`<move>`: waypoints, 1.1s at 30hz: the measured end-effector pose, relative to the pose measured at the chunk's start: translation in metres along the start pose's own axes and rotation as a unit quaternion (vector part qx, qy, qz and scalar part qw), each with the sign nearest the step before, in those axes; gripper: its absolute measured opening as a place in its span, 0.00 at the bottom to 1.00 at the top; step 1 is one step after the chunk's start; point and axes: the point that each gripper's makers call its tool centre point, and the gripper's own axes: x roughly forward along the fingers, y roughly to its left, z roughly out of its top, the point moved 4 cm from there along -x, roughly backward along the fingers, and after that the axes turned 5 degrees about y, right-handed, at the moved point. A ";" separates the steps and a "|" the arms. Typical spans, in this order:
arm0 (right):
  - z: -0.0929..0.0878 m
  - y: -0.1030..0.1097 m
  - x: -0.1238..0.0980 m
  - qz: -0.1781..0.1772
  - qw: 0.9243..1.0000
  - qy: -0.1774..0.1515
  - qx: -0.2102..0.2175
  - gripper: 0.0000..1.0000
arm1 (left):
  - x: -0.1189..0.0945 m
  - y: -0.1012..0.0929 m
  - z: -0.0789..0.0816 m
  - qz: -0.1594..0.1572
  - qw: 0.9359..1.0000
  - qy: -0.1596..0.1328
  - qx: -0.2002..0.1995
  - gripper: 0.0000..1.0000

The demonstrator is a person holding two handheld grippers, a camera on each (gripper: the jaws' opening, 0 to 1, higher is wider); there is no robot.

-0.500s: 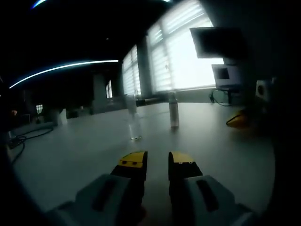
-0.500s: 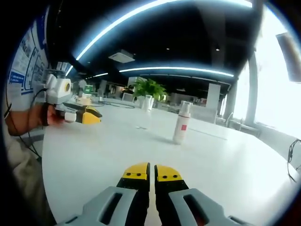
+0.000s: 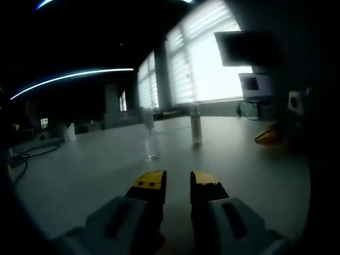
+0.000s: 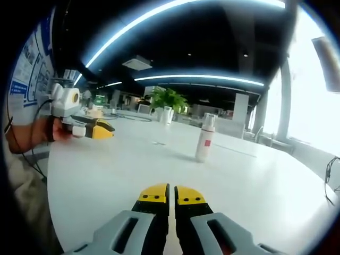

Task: Clamp pump bottle remove cover press pump head put on cover

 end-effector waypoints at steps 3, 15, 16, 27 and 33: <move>0.000 0.000 0.000 0.000 1.000 0.000 -0.001 0.00 | 0.000 0.000 0.000 0.000 1.000 0.000 0.000 0.09; 0.000 0.001 0.000 0.003 1.000 -0.001 0.001 0.00 | 0.000 -0.002 0.000 0.001 1.000 0.003 0.005 0.09; 0.000 0.001 0.000 0.004 1.000 0.000 0.001 0.00 | 0.000 -0.002 0.000 0.001 1.000 0.004 0.006 0.09; 0.000 0.002 -0.001 0.003 1.000 0.000 -0.001 0.00 | 0.000 -0.003 -0.001 0.001 1.000 0.006 0.009 0.09; 0.000 0.001 -0.001 0.003 1.000 0.000 -0.002 0.00 | 0.000 -0.003 -0.001 0.001 1.000 0.006 0.010 0.09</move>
